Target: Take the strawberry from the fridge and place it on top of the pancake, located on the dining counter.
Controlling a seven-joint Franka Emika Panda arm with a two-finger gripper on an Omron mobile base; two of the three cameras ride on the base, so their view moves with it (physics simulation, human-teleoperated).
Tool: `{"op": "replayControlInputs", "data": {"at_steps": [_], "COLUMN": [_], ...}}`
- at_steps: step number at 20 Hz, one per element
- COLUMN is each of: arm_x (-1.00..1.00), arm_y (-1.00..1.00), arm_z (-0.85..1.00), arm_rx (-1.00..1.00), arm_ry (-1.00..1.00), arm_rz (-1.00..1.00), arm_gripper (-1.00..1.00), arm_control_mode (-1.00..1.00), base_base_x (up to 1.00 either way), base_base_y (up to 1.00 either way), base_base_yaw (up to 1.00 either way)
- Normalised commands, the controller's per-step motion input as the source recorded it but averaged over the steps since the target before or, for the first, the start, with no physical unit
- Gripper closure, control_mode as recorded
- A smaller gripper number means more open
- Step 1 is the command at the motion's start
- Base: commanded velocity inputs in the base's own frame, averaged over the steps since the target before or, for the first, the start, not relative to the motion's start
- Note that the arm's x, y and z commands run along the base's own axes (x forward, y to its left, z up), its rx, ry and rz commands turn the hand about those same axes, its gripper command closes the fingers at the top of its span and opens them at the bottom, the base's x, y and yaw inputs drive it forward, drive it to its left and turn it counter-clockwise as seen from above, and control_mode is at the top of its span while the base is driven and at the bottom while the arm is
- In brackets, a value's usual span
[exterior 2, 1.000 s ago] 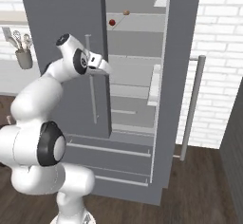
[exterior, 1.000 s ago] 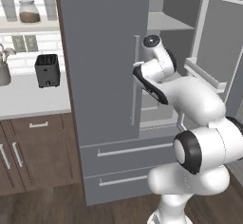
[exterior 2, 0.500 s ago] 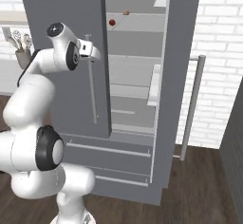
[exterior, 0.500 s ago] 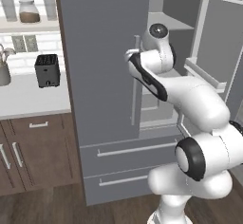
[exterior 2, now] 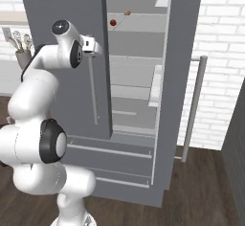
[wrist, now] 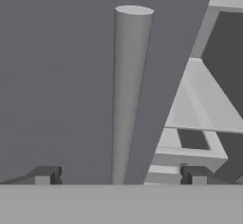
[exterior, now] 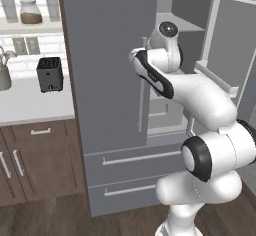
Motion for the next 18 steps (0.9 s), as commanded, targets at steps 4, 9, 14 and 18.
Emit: {"op": "replayControlInputs", "data": {"at_steps": [4, 9, 14, 18], "arm_x": [0.39, 0.42, 0.34, 0.36], "arm_y": [0.00, 0.00, 0.00, 0.00], "arm_z": [-0.11, 0.00, 0.00, 0.00], "arm_rx": [0.00, 0.01, 0.05, 0.00], "arm_ry": [-0.02, 0.00, 0.00, -0.02], "arm_rz": [-0.18, -0.12, 0.00, 0.00], "arm_gripper": [-1.00, -1.00, -1.00, -1.00], "arm_control_mode": [-1.00, -1.00, -1.00, -1.00], "base_base_x": [0.00, 0.00, 0.00, 0.00], "base_base_y": [0.00, 0.00, 0.00, 0.00], "base_base_yaw": [0.00, 0.00, 0.00, 0.00]}}
